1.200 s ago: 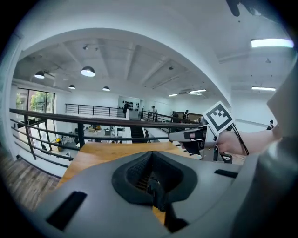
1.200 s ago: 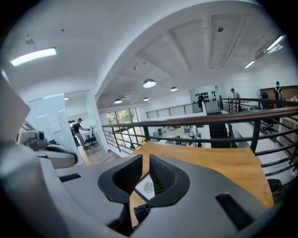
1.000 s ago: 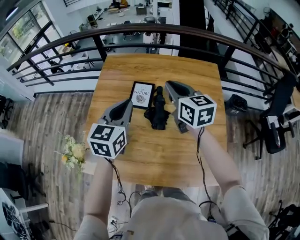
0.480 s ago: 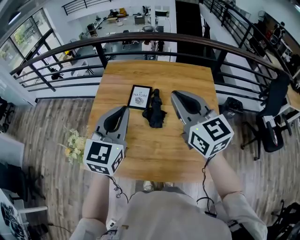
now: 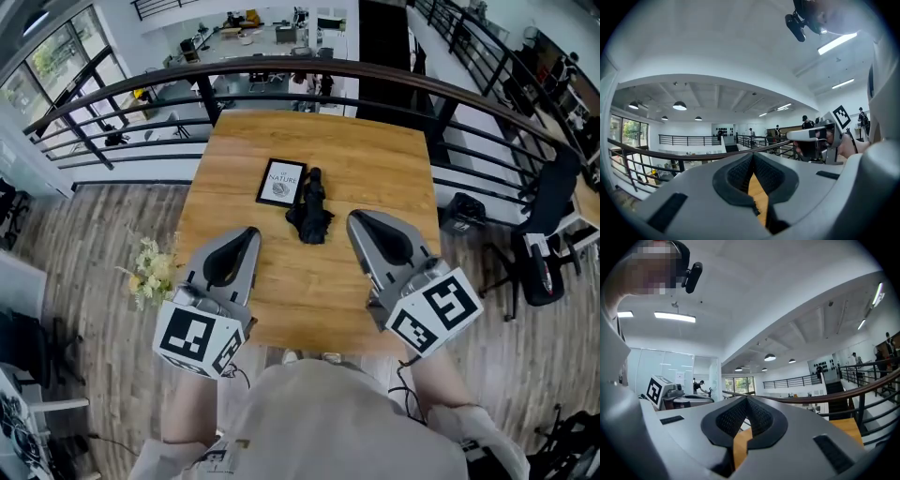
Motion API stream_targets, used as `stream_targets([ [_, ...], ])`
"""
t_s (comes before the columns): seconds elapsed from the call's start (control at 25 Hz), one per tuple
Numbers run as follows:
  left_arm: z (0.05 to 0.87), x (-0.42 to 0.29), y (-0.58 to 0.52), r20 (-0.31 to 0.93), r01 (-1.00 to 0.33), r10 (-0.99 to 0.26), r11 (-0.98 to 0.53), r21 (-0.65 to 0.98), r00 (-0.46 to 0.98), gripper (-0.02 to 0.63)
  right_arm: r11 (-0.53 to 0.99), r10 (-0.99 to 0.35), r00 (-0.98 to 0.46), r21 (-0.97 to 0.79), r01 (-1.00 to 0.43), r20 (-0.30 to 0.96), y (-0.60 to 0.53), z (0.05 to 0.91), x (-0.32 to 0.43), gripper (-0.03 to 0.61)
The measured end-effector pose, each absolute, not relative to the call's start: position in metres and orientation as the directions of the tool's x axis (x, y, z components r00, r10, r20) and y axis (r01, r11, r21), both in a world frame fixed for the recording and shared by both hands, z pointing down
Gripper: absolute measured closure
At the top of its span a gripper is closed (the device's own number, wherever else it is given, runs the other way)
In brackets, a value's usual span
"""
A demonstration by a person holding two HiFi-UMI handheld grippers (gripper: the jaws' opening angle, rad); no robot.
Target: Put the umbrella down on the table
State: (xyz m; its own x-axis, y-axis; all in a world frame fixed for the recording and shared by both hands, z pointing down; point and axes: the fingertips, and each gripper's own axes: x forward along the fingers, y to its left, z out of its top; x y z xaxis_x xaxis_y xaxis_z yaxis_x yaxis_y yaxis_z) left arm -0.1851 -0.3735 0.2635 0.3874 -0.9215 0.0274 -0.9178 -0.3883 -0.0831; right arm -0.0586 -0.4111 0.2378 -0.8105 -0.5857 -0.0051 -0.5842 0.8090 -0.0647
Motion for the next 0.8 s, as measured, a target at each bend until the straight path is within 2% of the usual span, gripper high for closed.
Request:
stream_targets([
  [0.24, 0.287, -0.187, -0.356, 0.08, -0.928, -0.936, -0.349, -0.129, 0.341, 0.597, 0.798, -0.602, -0.798, 0.053, -0.6, 0.033, -0.393, 0.251, -0.05, 0.551],
  [0.4, 0.296, -0.179, -0.35, 0.11, -0.915, -0.932, -0.36, -0.184, 0.345, 0.597, 0.809, -0.587, -0.807, 0.02, -0.587, 0.066, -0.386, 0.269, -0.05, 0.551],
  [0.8, 0.301, -0.173, -0.35, 0.111, -0.915, -0.921, -0.385, -0.121, 0.373, 0.597, 0.822, -0.559, -0.821, -0.056, -0.567, 0.113, -0.391, 0.293, -0.052, 0.551],
])
